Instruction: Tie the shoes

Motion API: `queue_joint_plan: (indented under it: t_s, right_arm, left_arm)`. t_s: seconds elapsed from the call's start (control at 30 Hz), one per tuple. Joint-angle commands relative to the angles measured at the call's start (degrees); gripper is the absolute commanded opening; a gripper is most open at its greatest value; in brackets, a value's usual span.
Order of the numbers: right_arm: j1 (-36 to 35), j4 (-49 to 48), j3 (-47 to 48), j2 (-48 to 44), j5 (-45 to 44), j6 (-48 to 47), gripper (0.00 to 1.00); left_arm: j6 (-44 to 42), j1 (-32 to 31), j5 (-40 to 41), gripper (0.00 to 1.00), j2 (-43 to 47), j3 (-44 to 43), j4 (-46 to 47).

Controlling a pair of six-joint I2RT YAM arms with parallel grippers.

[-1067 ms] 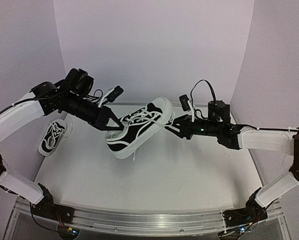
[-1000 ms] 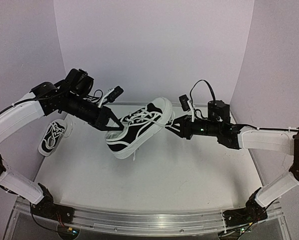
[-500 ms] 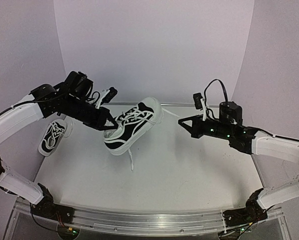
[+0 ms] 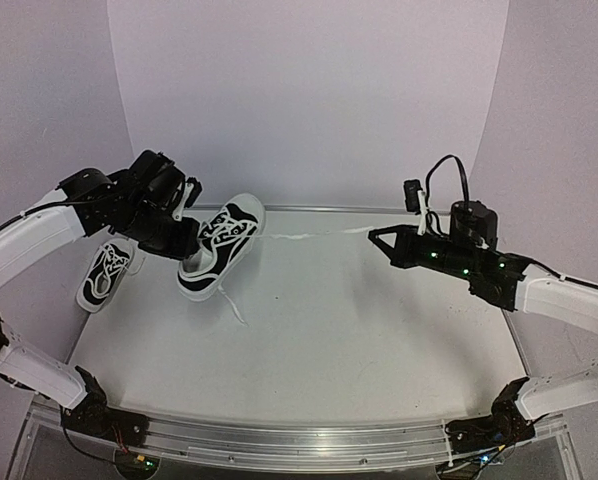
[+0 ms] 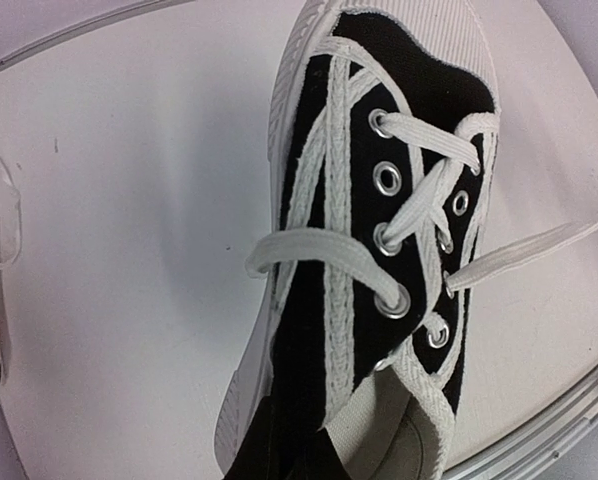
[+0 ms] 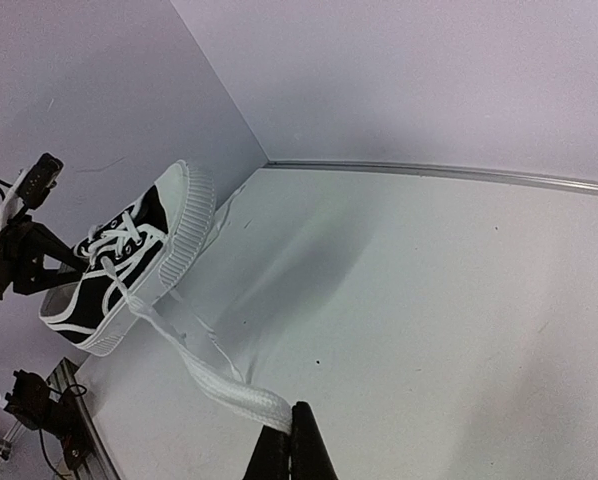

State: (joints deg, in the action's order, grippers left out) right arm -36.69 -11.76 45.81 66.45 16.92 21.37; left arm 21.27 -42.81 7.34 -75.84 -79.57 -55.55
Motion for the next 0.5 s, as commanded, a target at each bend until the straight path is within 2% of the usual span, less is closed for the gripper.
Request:
queue_joint_plan:
  t_s: [0.0, 0.07, 0.2, 0.33, 0.47]
  right_arm:
    - [-0.3, -6.2, 2.5, 4.1, 7.6, 4.1, 0.00]
    - [-0.6, -8.9, 2.0, 5.6, 9.6, 5.8, 0.00]
    - [-0.7, -10.2, 1.2, 5.6, 10.3, 6.7, 0.00]
    - [-0.7, -9.7, -0.4, 2.5, 9.1, 6.8, 0.00]
    - [-0.7, -3.1, -1.6, -2.1, 3.2, 7.0, 0.00]
  left_arm:
    - [2.4, -0.1, 9.7, 0.00, 4.8, -4.9, -0.4]
    - [2.3, -0.1, 12.1, 0.00, 5.6, -5.9, -1.1]
    - [1.5, -0.2, 9.8, 0.00, 5.1, -6.0, 0.7]
    - [0.5, -0.3, 1.1, 0.00, 3.5, -2.1, 6.6]
    - [3.9, -0.6, -6.6, 0.00, 0.8, 4.2, 14.1]
